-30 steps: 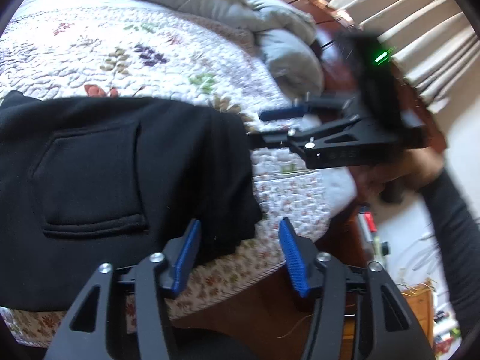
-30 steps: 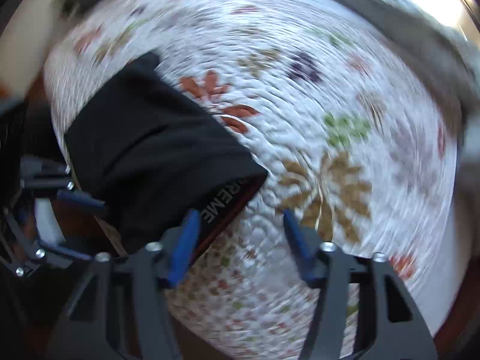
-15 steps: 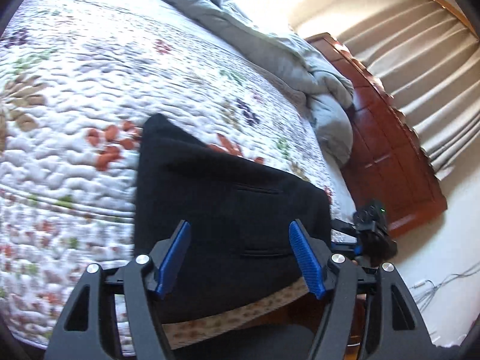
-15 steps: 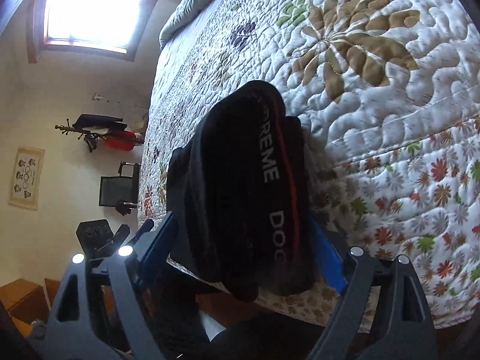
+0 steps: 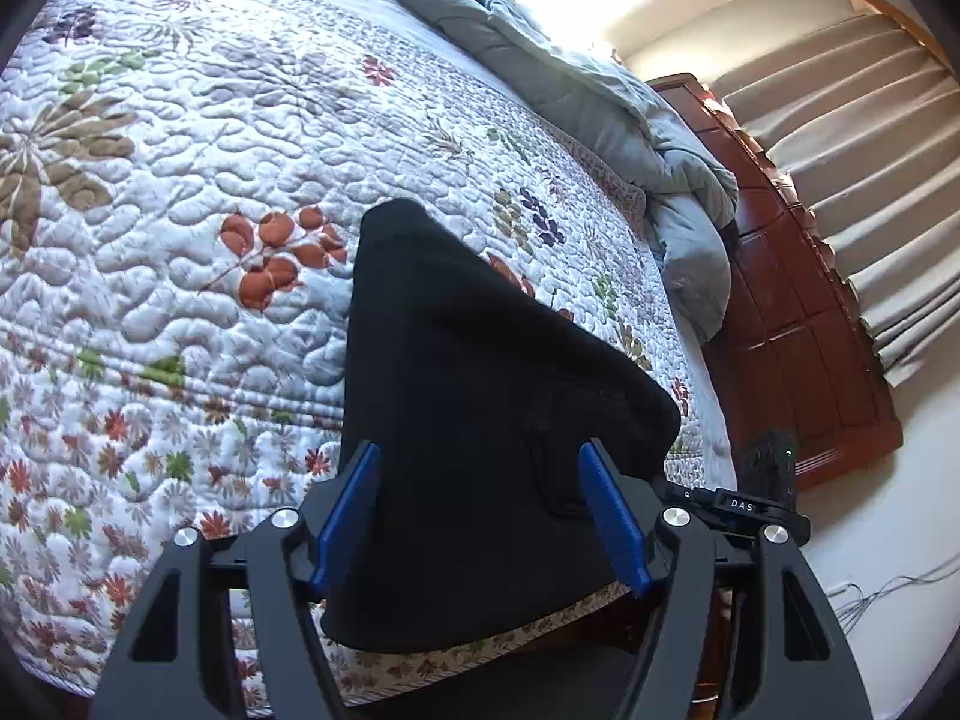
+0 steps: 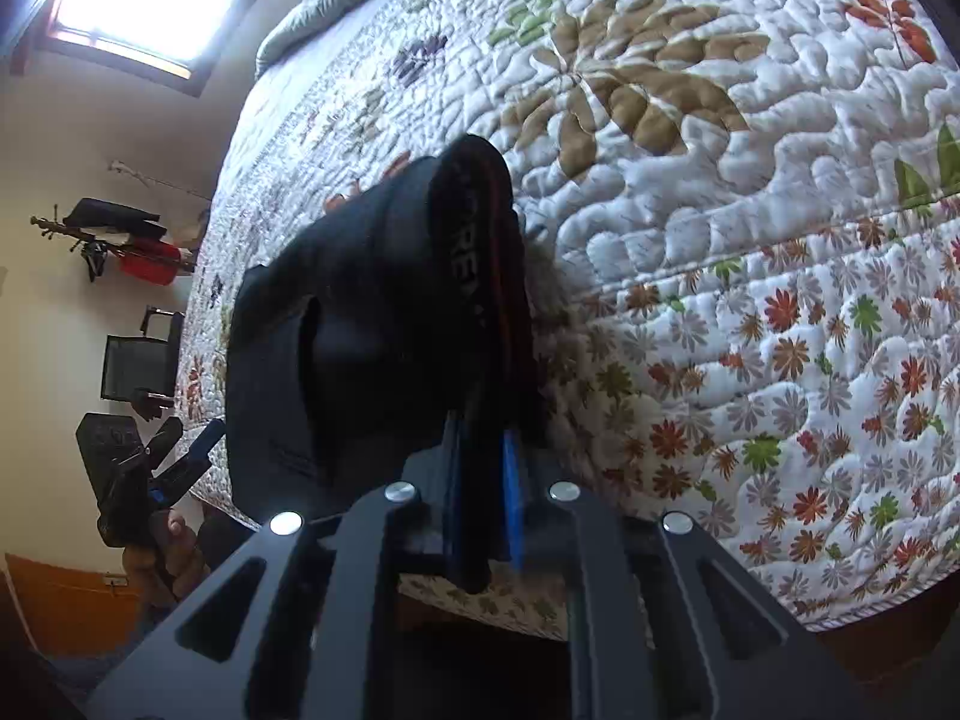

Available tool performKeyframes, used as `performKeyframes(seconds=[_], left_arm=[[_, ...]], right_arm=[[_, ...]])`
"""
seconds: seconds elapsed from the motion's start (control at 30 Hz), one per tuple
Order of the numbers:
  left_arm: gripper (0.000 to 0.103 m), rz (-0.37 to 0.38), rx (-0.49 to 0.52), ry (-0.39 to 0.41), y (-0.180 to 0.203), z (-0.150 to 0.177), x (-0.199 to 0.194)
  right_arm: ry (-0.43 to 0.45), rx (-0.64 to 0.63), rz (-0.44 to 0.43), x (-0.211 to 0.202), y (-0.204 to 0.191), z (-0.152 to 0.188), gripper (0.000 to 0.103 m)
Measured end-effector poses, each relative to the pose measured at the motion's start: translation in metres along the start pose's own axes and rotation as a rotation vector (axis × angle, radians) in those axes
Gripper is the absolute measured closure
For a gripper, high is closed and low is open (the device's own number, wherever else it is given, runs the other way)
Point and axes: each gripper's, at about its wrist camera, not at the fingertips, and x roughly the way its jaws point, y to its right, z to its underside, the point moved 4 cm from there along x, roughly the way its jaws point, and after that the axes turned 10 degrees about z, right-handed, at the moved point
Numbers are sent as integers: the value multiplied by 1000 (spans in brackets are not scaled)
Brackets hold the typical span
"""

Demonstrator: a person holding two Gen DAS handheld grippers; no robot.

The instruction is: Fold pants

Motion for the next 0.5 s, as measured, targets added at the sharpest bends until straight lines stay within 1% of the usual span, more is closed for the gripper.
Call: performKeyframes(seconds=[0.07, 0.1, 0.13, 0.2, 0.23, 0.27, 0.33, 0.37, 0.4, 0.43, 0.47, 0.5], left_arm=[[34, 14, 25, 6, 4, -6, -3], [34, 35, 38, 4, 7, -12, -4], [34, 52, 46, 2, 10, -16, -4], [34, 101, 68, 4, 17, -29, -5], [34, 142, 71, 0, 20, -38, -3], [33, 195, 62, -6, 22, -48, 0], [32, 279, 36, -26, 21, -64, 13], [32, 307, 21, -44, 19, -71, 21], [32, 336, -3, -70, 15, -77, 31], [33, 382, -33, -113, 10, -82, 46], [34, 386, -45, -132, 4, -86, 57], [34, 371, -50, -139, -2, -89, 65]], right_arm=[[16, -32, 0, -9, -8, -1, 85], [20, -26, -6, -15, -8, -4, 83], [38, -6, -12, -24, -7, -8, 82], [108, 21, -43, -46, -8, -19, 82], [136, 18, -78, -54, -15, -25, 82], [149, 10, -141, -57, -28, -33, 82], [133, -6, -224, -46, -49, -42, 82], [114, -11, -269, -33, -59, -49, 82], [103, -4, -290, -22, -62, -55, 82], [91, 10, -304, -11, -61, -63, 82], [78, 30, -314, 2, -56, -67, 88], [57, 74, -302, 18, -42, -68, 97]])
